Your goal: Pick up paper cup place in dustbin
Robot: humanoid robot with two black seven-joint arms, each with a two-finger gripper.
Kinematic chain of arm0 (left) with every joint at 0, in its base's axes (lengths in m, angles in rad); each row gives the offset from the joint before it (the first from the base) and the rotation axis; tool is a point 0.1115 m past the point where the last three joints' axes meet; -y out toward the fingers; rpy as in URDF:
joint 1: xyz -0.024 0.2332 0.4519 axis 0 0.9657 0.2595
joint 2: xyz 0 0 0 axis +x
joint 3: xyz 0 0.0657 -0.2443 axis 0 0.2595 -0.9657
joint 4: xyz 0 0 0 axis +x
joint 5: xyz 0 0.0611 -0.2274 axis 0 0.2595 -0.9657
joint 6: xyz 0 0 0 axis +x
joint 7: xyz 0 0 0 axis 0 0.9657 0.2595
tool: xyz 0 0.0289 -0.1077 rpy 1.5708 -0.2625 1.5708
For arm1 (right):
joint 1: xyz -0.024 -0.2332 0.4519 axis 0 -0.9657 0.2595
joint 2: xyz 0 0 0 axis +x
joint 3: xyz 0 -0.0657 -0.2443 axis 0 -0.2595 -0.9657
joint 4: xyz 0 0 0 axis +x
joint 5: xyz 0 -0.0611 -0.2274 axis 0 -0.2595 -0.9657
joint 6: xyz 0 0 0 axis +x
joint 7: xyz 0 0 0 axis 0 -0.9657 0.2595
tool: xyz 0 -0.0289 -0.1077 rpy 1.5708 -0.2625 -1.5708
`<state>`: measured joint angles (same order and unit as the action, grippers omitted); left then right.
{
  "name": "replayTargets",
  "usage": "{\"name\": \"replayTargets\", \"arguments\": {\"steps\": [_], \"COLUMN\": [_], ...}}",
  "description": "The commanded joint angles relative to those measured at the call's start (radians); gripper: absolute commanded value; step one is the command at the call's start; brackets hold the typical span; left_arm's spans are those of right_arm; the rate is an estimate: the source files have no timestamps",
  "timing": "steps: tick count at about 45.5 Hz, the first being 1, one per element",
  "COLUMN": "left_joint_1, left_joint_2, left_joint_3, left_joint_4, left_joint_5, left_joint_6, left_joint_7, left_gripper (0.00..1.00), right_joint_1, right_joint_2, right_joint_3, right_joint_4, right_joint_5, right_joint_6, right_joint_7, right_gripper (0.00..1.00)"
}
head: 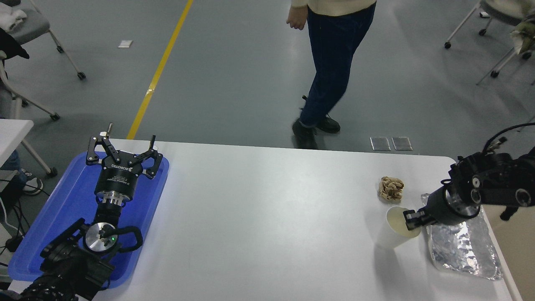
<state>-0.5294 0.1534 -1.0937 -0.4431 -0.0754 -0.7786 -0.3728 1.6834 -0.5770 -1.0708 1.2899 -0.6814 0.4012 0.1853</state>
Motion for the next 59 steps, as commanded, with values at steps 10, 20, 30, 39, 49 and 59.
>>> {"name": "replayTargets", "arguments": {"steps": [10,20,30,39,49,59], "left_joint_1": [0.0,0.0,0.0,0.0,0.0,0.0], "left_joint_2": [0.0,0.0,0.0,0.0,0.0,0.0], "left_joint_3": [0.0,0.0,0.0,0.0,0.0,0.0], "left_joint_4": [0.0,0.0,0.0,0.0,0.0,0.0], "left_joint_5": [0.0,0.0,0.0,0.0,-0.001,-0.001], "left_joint_6": [-0.001,-0.001,-0.001,0.001,0.001,0.001], "left_joint_7": [0.0,0.0,0.0,0.0,0.0,0.0], "left_gripper": [1.0,1.0,1.0,1.0,1.0,1.0], "right_joint_1": [0.669,0.811,0.835,0.823,0.777,0.541], "right_joint_2": [-0.069,-0.064,-0.049,-0.063,-0.194,-0.388], "right_joint_3": [-0.31,-0.36,-0.36,-0.365,-0.379,-0.327], "right_joint_4": [0.223,0.224,0.23,0.223,0.158,-0.213], "right_joint_5": [0.046,0.046,0.046,0.033,-0.087,-0.132], "right_joint_6": [0.294,0.384,0.384,0.384,0.37,0.361], "right_joint_7": [0.039,0.04,0.031,0.02,-0.021,-0.012], "right_gripper": [0.0,0.0,0.0,0.0,0.0,0.0]}}
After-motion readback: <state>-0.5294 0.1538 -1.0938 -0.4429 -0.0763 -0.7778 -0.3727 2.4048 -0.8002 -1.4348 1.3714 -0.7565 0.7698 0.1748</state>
